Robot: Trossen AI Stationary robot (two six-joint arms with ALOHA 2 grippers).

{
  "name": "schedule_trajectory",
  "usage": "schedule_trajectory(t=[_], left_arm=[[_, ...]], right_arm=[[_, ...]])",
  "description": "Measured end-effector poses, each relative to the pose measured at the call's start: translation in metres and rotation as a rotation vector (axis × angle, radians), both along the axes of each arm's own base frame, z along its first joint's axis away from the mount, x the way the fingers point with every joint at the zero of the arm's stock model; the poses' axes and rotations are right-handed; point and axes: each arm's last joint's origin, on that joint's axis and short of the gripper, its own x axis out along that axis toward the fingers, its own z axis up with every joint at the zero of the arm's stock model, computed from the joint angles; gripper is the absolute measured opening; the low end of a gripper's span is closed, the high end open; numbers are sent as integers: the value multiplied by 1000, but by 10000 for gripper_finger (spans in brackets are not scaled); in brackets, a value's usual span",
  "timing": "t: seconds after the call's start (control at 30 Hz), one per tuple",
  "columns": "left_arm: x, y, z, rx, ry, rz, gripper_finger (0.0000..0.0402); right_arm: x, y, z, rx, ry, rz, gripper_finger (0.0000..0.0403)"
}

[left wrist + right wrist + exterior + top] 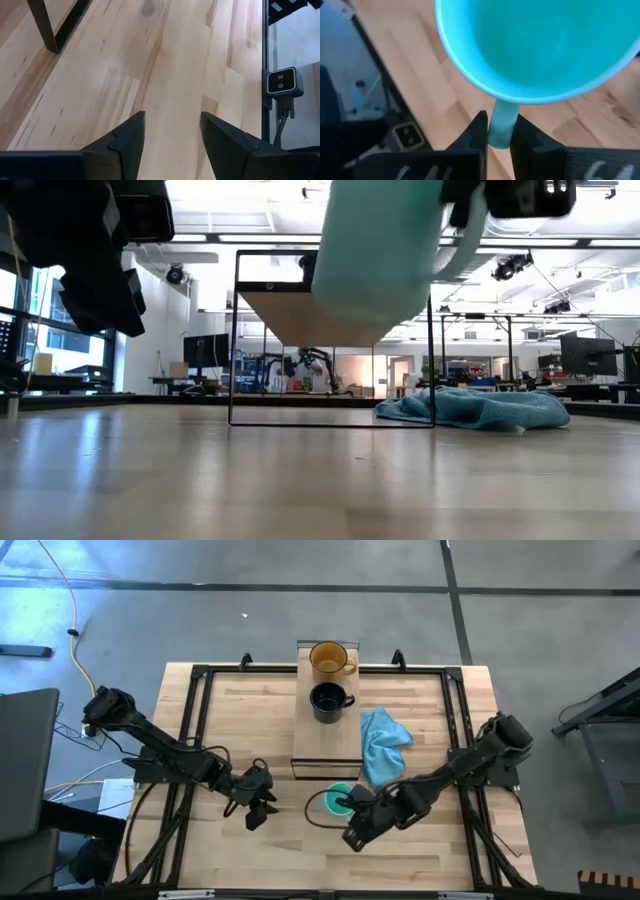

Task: Stack small to large cups/mugs on shelf
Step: Put the light blue mug on the shelf

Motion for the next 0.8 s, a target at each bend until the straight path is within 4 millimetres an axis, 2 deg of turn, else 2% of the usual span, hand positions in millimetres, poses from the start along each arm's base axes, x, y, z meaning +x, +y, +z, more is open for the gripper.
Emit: schedule_trajectory(t=[0.43, 0.8], left_arm=[[2, -1, 2, -55, -24, 42, 179], [8, -3, 9, -131, -100, 77, 179]], right_arm=[[-44, -45, 62, -50, -17, 176, 20], [-70, -79, 89, -86, -27, 380, 20]])
